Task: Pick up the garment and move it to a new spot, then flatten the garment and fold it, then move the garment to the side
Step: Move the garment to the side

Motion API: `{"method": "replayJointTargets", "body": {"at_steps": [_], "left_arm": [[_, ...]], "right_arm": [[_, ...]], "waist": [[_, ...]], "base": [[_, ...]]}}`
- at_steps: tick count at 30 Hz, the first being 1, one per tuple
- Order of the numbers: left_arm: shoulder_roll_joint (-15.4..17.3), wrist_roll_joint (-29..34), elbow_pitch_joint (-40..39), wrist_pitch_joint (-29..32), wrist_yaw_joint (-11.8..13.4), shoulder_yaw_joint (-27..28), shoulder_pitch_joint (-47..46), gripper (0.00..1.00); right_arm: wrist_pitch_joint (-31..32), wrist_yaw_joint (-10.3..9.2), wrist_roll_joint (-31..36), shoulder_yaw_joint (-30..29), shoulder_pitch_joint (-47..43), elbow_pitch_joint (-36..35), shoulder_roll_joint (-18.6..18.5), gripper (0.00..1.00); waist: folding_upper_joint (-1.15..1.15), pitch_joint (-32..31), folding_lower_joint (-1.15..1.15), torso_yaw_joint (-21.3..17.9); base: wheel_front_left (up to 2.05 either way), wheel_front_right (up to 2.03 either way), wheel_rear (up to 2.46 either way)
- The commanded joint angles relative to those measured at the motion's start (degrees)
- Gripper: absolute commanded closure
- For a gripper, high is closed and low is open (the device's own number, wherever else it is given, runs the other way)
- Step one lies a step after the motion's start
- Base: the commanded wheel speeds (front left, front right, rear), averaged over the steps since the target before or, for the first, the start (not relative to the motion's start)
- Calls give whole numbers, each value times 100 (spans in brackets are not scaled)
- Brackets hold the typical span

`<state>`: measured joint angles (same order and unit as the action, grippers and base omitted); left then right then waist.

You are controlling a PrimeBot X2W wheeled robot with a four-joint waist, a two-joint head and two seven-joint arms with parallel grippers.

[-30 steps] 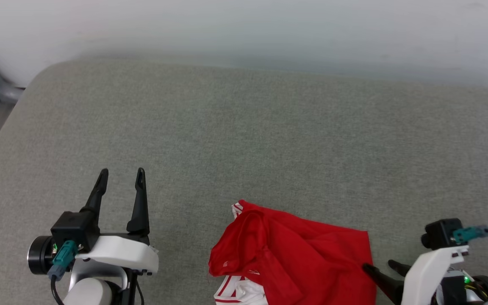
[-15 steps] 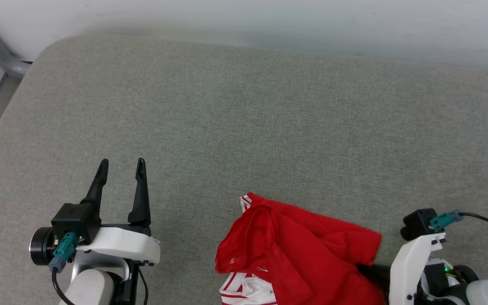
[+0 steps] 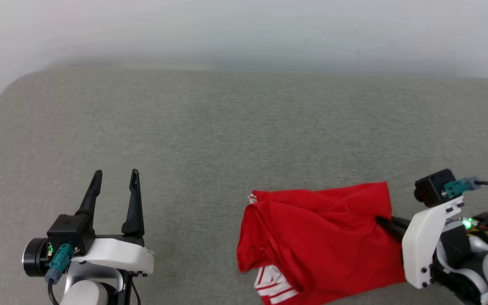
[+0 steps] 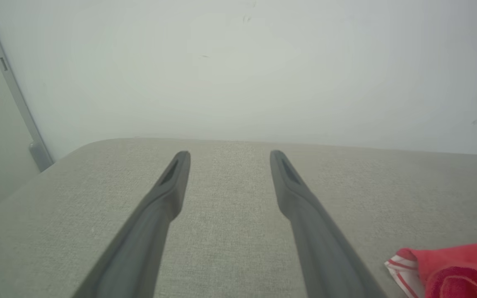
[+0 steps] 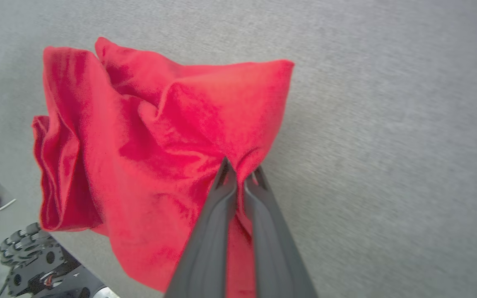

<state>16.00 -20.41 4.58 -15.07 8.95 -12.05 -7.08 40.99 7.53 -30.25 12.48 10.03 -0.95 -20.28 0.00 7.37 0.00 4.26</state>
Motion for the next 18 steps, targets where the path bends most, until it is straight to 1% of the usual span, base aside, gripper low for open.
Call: {"method": "replayJointTargets", "body": {"at_steps": [1,4,8,9,10,11,15,18], "left_arm": [[3,30,-60,-13,-2,56,91,0],[-7,63,-139,-12,0,78,151,0],[-13,122,-254,-13,-14,85,150,0],[-13,122,-254,-13,-14,85,150,0],[-5,127,-288,-13,-15,89,131,0],[51,193,-393,-11,-60,48,-29,0],[136,284,-568,84,-84,-2,-288,0],[222,382,-692,187,-141,-89,-518,0]], "right_arm": [[74,-8,143,-4,120,-224,-116,100],[257,-9,341,-119,131,-531,-262,100],[513,-8,431,-296,121,-719,-319,100],[513,-8,431,-296,121,-719,-319,100],[545,-8,425,-338,162,-710,-347,100],[560,-8,432,-487,341,-510,-364,100],[392,-9,428,-709,682,-42,-383,100],[137,-8,432,-905,1012,400,-397,100]], "waist": [[0,-112,0,-391],[0,-126,0,-771],[0,-52,0,-1322],[0,-52,0,-1322],[0,-1,0,-1464],[0,218,0,-1843],[0,631,0,-2230],[0,973,0,-2414]], "base": [[0,0,0],[0,0,0],[0,0,0],[0,0,0],[0,0,0],[0,0,0],[0,0,0],[0,0,0]]}}
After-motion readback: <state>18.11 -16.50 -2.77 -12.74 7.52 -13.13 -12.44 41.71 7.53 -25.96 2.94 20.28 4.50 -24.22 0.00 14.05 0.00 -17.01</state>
